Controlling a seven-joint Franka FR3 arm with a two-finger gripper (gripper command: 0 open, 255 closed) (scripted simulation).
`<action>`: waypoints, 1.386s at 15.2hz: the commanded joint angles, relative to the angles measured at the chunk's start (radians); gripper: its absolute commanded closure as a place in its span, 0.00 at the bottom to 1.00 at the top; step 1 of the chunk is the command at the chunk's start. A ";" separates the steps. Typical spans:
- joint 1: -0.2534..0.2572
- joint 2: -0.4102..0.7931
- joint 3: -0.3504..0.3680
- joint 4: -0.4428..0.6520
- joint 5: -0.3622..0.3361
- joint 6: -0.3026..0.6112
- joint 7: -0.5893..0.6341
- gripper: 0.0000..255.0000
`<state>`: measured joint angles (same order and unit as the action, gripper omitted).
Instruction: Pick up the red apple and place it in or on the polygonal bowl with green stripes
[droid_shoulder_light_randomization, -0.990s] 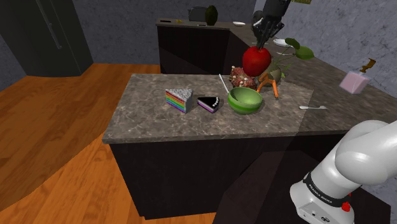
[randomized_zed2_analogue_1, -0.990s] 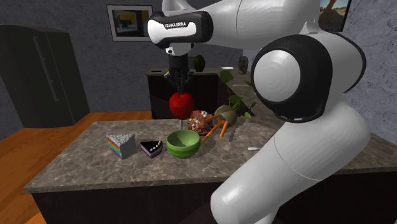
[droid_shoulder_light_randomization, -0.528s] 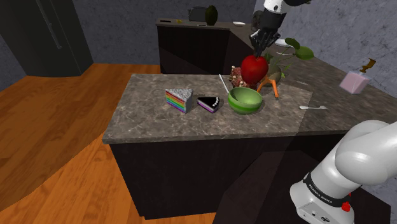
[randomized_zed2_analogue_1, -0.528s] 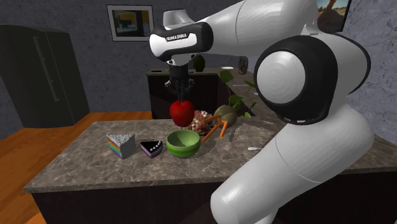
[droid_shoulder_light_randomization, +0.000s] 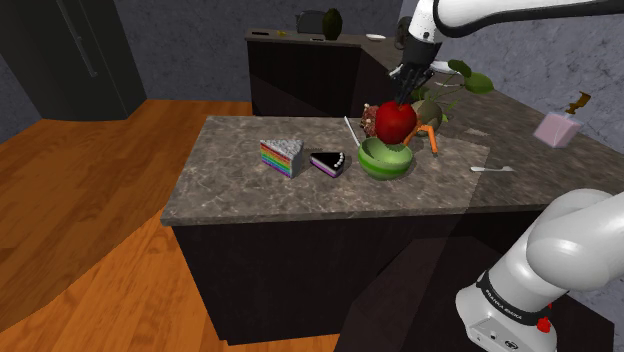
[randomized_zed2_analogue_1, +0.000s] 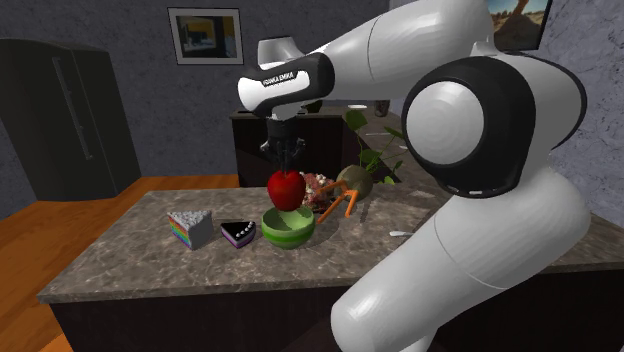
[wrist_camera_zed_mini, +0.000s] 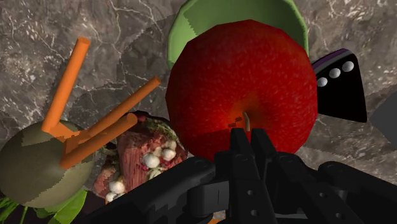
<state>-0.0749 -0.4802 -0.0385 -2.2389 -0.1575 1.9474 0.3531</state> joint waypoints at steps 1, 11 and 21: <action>0.000 0.001 -0.001 -0.027 -0.002 0.029 0.004 1.00; -0.001 0.002 -0.002 -0.060 -0.004 0.062 0.008 1.00; 0.005 -0.024 0.012 0.043 0.006 -0.067 0.005 0.00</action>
<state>-0.0735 -0.5012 -0.0344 -2.2189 -0.1551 1.9086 0.3520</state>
